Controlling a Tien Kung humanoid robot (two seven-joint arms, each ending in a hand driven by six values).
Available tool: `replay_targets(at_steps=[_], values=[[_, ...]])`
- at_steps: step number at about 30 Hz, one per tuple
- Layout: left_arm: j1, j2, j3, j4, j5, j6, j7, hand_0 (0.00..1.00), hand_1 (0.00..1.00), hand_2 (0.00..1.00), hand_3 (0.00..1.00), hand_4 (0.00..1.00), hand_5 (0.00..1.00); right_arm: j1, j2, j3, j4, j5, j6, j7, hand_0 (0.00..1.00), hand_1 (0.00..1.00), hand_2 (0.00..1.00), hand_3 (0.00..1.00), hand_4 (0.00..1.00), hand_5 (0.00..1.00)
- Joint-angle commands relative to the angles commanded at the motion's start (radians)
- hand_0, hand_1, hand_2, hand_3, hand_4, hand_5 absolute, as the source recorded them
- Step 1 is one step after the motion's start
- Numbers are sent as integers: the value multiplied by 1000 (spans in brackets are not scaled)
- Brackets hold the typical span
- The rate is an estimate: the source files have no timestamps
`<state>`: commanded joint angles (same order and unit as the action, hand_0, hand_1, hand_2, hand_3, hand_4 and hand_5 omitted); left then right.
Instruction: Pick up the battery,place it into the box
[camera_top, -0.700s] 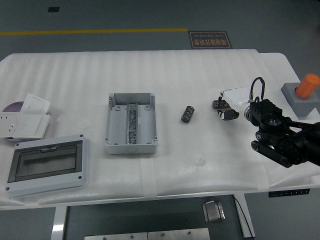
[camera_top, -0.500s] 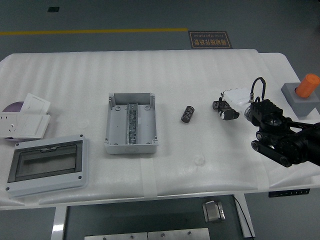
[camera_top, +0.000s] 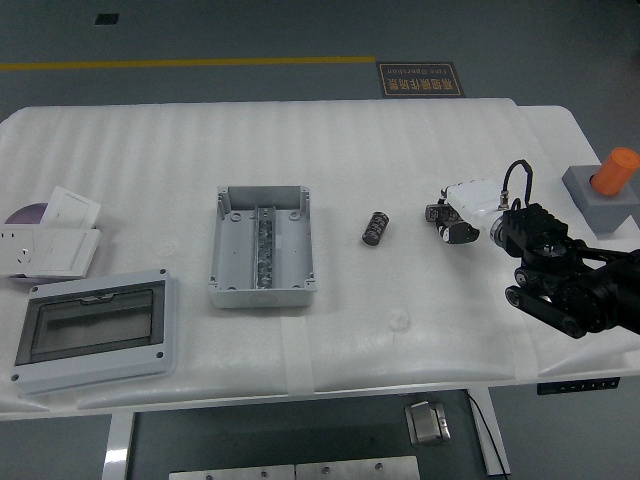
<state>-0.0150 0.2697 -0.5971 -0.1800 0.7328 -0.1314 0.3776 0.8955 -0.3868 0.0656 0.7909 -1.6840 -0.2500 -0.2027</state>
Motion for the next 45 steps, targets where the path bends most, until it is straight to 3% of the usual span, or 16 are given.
replay_targets(at_steps=[5,6,11,12,28,31,38,45], values=[[-1,0,-2,0,0,2,-4,678,690,562,584,650,451,1,-2,-1,4,-10,-6,-2,498,647,690,712,499,408],[-1,0,0,0,0,2,-5,677,690,563,587,648,452,1,-3,-1,4,-10,-7,-1,447,612,636,708,186,220],[-1,-1,3,0,-3,4,-10,677,690,563,587,648,452,-1,-5,-7,4,-12,-12,1,447,612,636,708,186,220],[-1,-1,3,0,-3,4,-10,677,689,563,587,646,454,-2,-6,-7,3,-12,-13,2,438,611,623,695,104,134],[-3,0,-1,0,4,11,-20,677,689,568,607,641,457,-8,-17,17,22,-28,-29,3,434,606,615,695,90,104],[-3,0,-6,0,8,12,-18,676,688,574,608,642,460,-12,-28,60,59,-56,-25,-10,433,604,615,698,98,100],[4,-1,-29,0,28,13,-9,676,688,577,613,643,466,-50,-49,215,216,-61,-33,-47,427,605,615,700,105,102],[11,-9,-32,0,28,14,-5,676,687,579,615,644,470,-108,2,369,414,-49,-37,-68,430,604,617,701,114,108]])
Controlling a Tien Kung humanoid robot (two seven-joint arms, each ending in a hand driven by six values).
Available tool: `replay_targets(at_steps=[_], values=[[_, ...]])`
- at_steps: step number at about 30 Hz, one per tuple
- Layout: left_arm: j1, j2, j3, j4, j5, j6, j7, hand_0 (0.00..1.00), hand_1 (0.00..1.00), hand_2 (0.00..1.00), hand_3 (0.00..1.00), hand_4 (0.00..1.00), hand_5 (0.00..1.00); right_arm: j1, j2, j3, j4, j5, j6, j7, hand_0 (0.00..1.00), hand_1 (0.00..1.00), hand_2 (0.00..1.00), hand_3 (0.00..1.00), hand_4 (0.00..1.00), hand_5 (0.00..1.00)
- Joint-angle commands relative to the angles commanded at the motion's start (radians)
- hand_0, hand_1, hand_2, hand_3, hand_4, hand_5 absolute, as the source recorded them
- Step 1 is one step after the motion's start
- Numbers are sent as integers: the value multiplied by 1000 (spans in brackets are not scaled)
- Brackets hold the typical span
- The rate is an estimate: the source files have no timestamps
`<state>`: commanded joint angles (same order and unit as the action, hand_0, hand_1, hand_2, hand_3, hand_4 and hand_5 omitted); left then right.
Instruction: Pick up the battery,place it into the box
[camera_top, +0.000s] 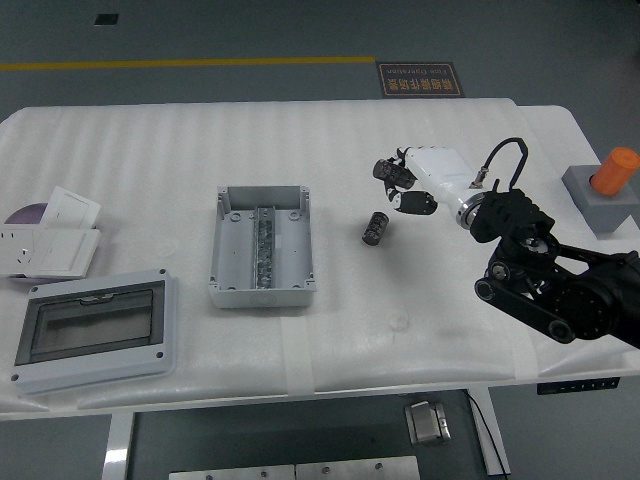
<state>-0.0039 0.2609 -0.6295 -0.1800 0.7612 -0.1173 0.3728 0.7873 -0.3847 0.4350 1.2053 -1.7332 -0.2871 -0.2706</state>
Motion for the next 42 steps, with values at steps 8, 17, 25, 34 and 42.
replay_targets(at_steps=[8,17,25,34,42], values=[[4,-6,-17,0,12,0,7,675,687,579,615,643,473,-25,127,-23,201,-45,19,-16,425,604,619,703,114,105],[13,-7,-4,0,-2,-1,14,675,686,579,613,641,483,-36,226,-80,173,-37,122,-24,452,608,641,716,188,171],[16,-8,4,0,-8,-4,19,674,686,576,613,646,481,-54,258,-83,108,-74,128,-37,946,962,970,998,760,359],[14,-6,19,0,-19,-4,13,672,687,571,603,641,481,-63,234,-14,103,-68,145,-43,998,998,998,998,959,438],[10,-5,26,0,-26,-3,10,669,687,567,595,638,482,-49,113,89,72,-93,140,-87,998,998,998,998,982,466]])
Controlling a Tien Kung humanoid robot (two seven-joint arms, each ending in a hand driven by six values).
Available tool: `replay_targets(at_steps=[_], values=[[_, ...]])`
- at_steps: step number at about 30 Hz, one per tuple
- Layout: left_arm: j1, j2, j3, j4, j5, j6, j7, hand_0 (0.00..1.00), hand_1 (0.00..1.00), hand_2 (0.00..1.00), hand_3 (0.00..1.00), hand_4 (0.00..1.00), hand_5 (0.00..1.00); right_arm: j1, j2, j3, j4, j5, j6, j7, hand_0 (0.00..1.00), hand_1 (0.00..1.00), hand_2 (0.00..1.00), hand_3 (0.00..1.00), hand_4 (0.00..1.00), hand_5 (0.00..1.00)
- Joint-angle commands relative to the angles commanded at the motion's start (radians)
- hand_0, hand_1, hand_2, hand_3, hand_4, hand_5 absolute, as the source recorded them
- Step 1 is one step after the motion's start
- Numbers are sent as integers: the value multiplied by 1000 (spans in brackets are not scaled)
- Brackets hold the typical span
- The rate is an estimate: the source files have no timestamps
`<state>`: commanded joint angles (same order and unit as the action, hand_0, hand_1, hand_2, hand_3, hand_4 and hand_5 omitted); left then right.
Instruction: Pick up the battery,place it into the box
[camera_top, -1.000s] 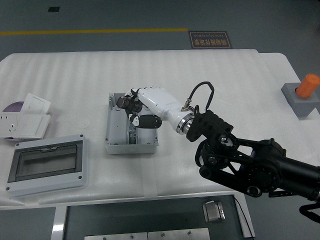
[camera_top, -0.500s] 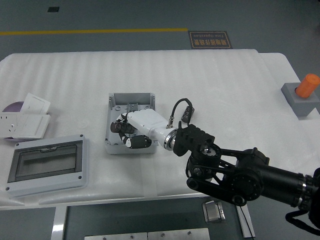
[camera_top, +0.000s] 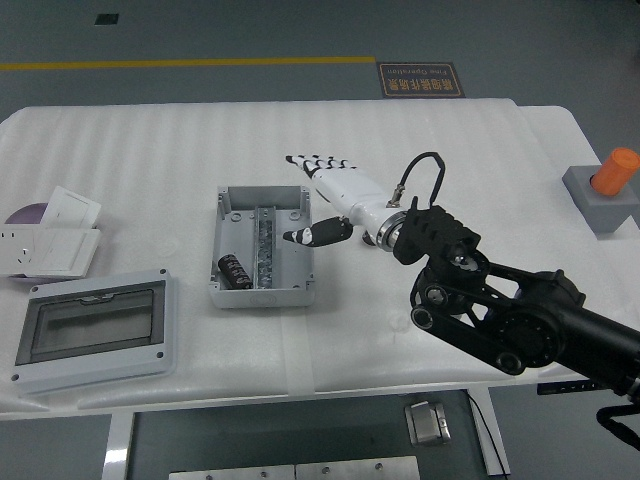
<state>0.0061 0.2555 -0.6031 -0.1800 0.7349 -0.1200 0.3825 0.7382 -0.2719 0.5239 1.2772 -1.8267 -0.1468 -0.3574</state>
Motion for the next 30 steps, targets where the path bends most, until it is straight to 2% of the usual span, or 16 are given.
replay_targets(at_steps=[2,3,6,16,26,27,30], values=[[-1,0,3,0,-4,0,-1,669,687,567,595,638,482,1,-26,-2,-33,6,10,-13,998,998,998,998,982,466],[-1,0,3,0,-4,1,-1,668,687,567,591,634,478,-1,-36,-4,-53,12,19,-18,998,998,980,998,926,427],[-1,0,3,0,-4,1,-1,668,687,567,591,634,478,-8,-48,-10,-99,27,33,-24,998,998,980,998,926,427],[-5,1,6,0,-5,1,-3,669,686,564,587,621,474,-1,-3,-86,-230,81,42,-16,982,922,932,998,947,479],[-5,2,3,0,1,2,-2,668,685,561,586,611,466,13,13,-121,-296,114,-15,5,978,908,918,998,948,490],[-5,2,3,0,1,2,-3,668,686,560,586,597,454,14,14,-123,-301,117,-20,8,920,847,847,951,921,490],[-6,2,6,0,-1,2,-4,668,686,560,586,597,454,14,18,-129,-314,129,-34,15,920,847,847,951,921,490]])
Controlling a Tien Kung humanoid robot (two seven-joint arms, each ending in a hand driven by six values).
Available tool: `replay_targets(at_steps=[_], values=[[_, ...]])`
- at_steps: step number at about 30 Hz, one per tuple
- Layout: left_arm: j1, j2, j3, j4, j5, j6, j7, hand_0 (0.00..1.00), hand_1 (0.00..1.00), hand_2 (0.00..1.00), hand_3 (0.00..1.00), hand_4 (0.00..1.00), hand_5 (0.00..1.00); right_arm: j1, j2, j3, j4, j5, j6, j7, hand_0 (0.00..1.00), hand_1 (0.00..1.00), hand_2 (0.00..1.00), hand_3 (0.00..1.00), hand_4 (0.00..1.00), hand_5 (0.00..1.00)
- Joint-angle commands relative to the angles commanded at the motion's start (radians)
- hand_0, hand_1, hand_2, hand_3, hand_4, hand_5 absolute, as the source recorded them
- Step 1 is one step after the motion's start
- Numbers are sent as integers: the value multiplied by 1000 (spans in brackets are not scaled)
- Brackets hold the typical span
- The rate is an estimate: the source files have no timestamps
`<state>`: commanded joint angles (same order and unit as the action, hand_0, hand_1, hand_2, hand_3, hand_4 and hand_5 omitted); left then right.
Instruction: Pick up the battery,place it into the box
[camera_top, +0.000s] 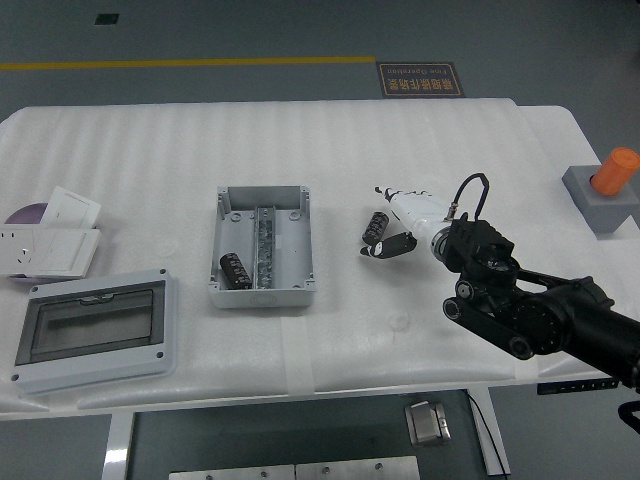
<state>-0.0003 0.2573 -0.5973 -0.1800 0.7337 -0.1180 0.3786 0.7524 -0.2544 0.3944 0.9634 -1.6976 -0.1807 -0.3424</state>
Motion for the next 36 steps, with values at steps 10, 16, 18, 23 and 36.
replay_targets(at_steps=[10,16,18,23,36], values=[[-3,0,12,0,-11,1,-5,668,685,559,585,591,449,0,13,-30,-20,10,-17,10,762,688,666,756,569,249],[-4,-1,23,0,-22,2,-11,668,685,559,584,590,448,-1,12,-38,-24,9,-27,15,747,677,652,746,540,241],[-4,-2,23,0,-22,2,-13,668,685,559,584,590,448,-1,12,-38,-24,5,-32,17,747,677,652,746,540,241],[-4,-2,20,0,-19,5,-19,668,685,559,584,588,448,-3,5,-27,-9,-11,-42,21,729,663,640,736,529,237],[-2,-2,-11,0,12,3,-7,669,685,559,585,587,446,-14,-36,72,264,-47,-52,11,708,644,629,728,517,238]])
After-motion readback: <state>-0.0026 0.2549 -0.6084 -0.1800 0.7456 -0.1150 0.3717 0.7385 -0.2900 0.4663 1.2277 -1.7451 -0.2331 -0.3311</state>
